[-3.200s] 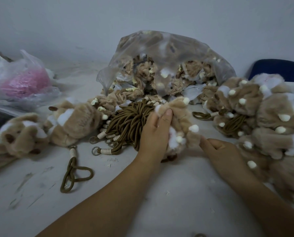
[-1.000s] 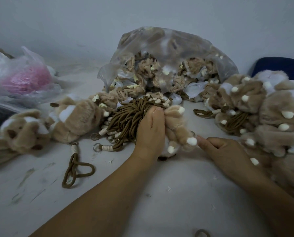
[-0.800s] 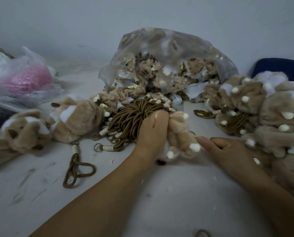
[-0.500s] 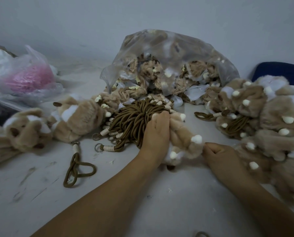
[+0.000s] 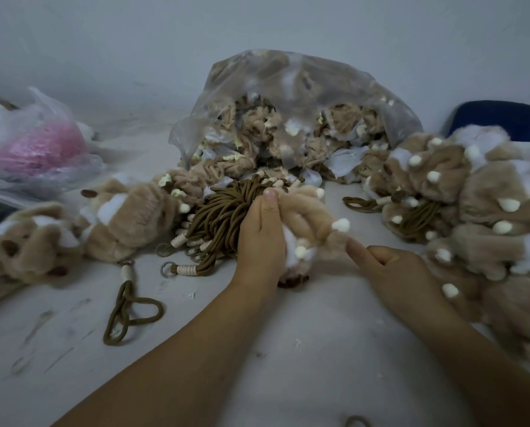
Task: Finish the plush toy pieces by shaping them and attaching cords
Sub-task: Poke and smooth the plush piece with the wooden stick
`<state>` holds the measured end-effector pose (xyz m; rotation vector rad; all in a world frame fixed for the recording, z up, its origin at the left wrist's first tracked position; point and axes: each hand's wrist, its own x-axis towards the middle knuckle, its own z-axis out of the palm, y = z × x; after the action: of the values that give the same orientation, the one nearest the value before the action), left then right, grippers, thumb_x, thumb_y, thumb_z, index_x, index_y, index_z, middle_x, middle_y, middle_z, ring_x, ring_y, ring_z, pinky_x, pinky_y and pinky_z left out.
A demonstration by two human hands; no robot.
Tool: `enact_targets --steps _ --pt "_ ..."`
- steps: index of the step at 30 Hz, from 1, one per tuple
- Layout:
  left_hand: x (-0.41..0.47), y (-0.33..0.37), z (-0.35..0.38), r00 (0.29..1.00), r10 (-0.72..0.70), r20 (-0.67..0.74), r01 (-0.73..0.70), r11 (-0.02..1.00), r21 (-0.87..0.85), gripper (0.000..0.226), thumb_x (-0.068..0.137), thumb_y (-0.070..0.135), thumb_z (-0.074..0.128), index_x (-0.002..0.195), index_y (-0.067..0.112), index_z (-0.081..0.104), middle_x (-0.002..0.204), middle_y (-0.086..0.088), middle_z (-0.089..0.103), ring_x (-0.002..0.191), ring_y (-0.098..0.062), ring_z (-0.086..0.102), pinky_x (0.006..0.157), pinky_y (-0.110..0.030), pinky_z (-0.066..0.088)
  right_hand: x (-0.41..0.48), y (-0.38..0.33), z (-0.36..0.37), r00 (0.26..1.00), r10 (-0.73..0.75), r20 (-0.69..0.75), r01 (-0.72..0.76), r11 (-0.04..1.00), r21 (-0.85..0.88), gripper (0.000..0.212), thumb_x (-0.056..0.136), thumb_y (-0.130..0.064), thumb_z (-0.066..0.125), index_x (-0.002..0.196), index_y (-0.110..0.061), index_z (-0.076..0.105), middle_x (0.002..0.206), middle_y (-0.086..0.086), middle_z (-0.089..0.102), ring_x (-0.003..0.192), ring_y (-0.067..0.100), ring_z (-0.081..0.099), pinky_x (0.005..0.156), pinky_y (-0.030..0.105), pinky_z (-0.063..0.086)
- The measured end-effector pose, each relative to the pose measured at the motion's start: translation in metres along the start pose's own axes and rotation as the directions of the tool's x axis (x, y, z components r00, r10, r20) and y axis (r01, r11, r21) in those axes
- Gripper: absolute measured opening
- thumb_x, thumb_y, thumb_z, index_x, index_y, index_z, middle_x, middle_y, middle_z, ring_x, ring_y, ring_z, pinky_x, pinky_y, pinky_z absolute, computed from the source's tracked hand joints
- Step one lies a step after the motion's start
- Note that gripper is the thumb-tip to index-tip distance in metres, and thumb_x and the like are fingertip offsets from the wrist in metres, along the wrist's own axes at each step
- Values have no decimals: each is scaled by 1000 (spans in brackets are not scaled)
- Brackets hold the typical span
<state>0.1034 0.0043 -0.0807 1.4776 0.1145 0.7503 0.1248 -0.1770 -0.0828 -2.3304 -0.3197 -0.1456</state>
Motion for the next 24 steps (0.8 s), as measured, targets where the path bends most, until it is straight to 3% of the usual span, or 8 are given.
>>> enact_targets --steps 3,7,10,13,15,20,24 --pt "2 3 -4 1000 26 12 -27 999 42 36 100 40 40 73 32 63 71 21 66 71 7 60 66 -10 46 -1 2 -6 999 -34 -16 34 999 6 76 62 -82 42 58 -7 31 48 -2 26 40 8 28 41 20 24" --pt "1 11 -7 1000 15 6 -16 988 156 51 100 33 45 50 35 49 50 18 44 51 2 39 50 -13 35 0 5 -8 997 -71 -19 70 996 -55 76 67 -82 42 60 -8 31 50 -2 25 42 8 27 48 30 23" --pt "-2 14 -8 997 76 14 -77 963 259 42 97 30 43 55 28 42 50 16 42 50 -1 37 48 -17 31 0 5 -8 995 -104 -11 103 992 -79 74 68 -82 41 60 -8 33 49 -1 26 43 9 27 49 30 24" --pt "-6 16 -6 992 124 36 -128 905 406 35 98 29 38 65 17 41 55 9 41 54 -9 35 56 -38 35 -1 4 -7 994 -106 -5 106 992 -70 73 66 -82 40 59 -10 32 48 -2 26 43 9 28 49 30 26" --pt "-8 19 -5 988 149 37 -148 863 483 35 103 25 36 69 18 40 59 5 42 54 -13 36 56 -41 34 -3 3 -3 996 -86 -7 86 995 -45 72 65 -83 40 57 -12 31 49 -2 25 44 8 26 50 31 26" --pt "-9 14 -2 982 189 -5 -155 818 554 31 106 27 31 77 20 41 64 7 44 57 -7 42 54 -33 29 -7 0 6 1000 -22 17 22 999 27 70 63 -84 42 53 -16 28 47 -3 24 43 10 26 44 26 24" --pt "-10 7 -1 977 215 -5 -179 827 532 29 107 29 31 80 26 41 68 10 46 63 0 49 54 -16 32 -5 -1 6 1000 -21 12 20 998 52 71 63 -84 42 52 -16 28 46 -4 22 43 10 26 44 26 25"
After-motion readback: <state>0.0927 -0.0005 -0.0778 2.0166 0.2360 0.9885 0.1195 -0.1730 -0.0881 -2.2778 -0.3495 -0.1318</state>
